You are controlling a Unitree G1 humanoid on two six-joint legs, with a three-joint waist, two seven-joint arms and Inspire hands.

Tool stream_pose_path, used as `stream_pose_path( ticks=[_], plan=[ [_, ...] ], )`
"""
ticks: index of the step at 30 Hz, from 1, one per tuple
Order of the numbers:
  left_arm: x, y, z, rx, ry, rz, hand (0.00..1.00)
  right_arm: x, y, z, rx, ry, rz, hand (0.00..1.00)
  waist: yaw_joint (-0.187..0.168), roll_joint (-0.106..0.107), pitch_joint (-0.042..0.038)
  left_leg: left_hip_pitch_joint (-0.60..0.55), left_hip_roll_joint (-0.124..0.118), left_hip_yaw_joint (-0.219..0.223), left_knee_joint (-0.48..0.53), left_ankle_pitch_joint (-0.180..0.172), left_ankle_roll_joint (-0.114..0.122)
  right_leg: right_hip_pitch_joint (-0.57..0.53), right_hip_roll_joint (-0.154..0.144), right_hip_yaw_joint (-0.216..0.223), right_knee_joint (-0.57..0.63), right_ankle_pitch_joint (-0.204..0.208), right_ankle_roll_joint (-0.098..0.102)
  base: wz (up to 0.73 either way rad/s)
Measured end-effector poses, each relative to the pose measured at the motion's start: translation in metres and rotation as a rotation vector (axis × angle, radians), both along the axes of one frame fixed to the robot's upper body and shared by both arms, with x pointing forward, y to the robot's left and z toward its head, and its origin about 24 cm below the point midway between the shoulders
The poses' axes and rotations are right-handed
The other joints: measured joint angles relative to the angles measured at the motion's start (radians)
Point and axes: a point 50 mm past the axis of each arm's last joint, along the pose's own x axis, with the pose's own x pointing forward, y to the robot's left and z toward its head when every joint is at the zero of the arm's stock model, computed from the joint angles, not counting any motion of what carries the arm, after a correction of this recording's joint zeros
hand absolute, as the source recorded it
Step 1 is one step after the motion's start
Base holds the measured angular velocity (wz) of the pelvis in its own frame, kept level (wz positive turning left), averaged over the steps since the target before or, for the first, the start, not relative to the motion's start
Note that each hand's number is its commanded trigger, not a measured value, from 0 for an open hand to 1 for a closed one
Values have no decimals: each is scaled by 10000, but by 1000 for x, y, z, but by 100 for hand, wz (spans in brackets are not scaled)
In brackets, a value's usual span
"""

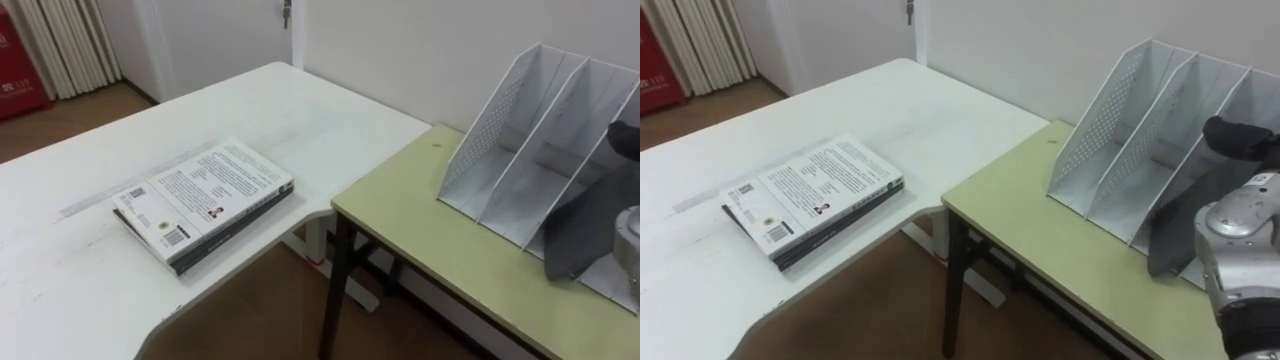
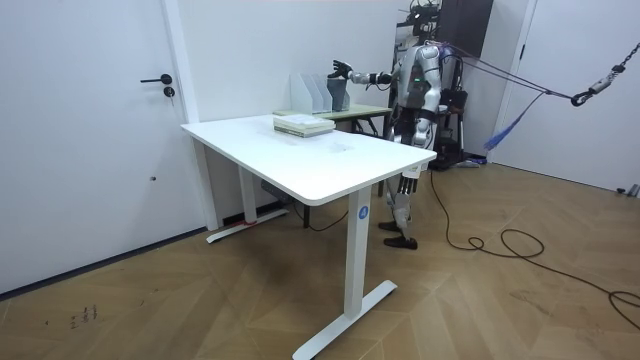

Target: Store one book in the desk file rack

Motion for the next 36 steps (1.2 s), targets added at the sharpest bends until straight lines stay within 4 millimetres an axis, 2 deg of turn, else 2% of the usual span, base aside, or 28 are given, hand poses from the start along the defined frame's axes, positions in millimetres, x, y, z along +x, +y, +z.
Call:
stream_pose_path(
  ticks=[10, 17, 21, 24, 26, 32, 36],
  plan=[
    [4, 0, 0, 38, -89, -29, 0, 1, 3, 7, -84, -340, 27, 0, 2, 60, -46, -3, 0, -2, -2, 0, 0, -25, -2, 8, 3, -1, 0, 0],
    [12, 0, 0, 74, -480, -146, 0, 4, 20, 43, -132, -2196, 602, 0, 21, -17, -29, 66, -1, 19, -19, 2, -4, -51, 16, 88, 1, -8, -5, 0],
    [17, 2, 1, 122, -686, -233, 0, 1, 42, 77, -632, -3833, 1451, 0, -16, -108, 27, 91, 12, 162, -18, 2, -4, -49, 34, 171, -30, -28, -13, -3],
    [18, 2, 1, 117, -745, -244, 0, -4, 57, 97, -829, -4896, 2262, 0, 18, -130, 17, 129, 24, 341, -31, 0, -3, -52, 55, 290, -46, -20, -14, -11],
    [18, 3, 0, 135, -700, -210, 0, -8, 65, 103, -910, -5299, 2722, 0, 32, -130, 16, 162, 29, 365, -39, -1, -2, -41, 59, 331, -50, -6, -6, -6],
    [21, 2, -1, 115, -672, -244, 0, -21, 98, 100, -1180, -5328, 4976, 0, -5, -100, 5, 97, 41, 515, -95, -3, 1, -208, 60, 453, 70, 1, 1, -9],
    [21, 2, -1, 101, -670, -294, 0, -29, 118, 91, -1097, -4667, 7366, 0, -59, -55, 3, 179, 107, 690, -187, -10, 1, -179, 122, 585, 8, 41, -17, -10]
  ],
)
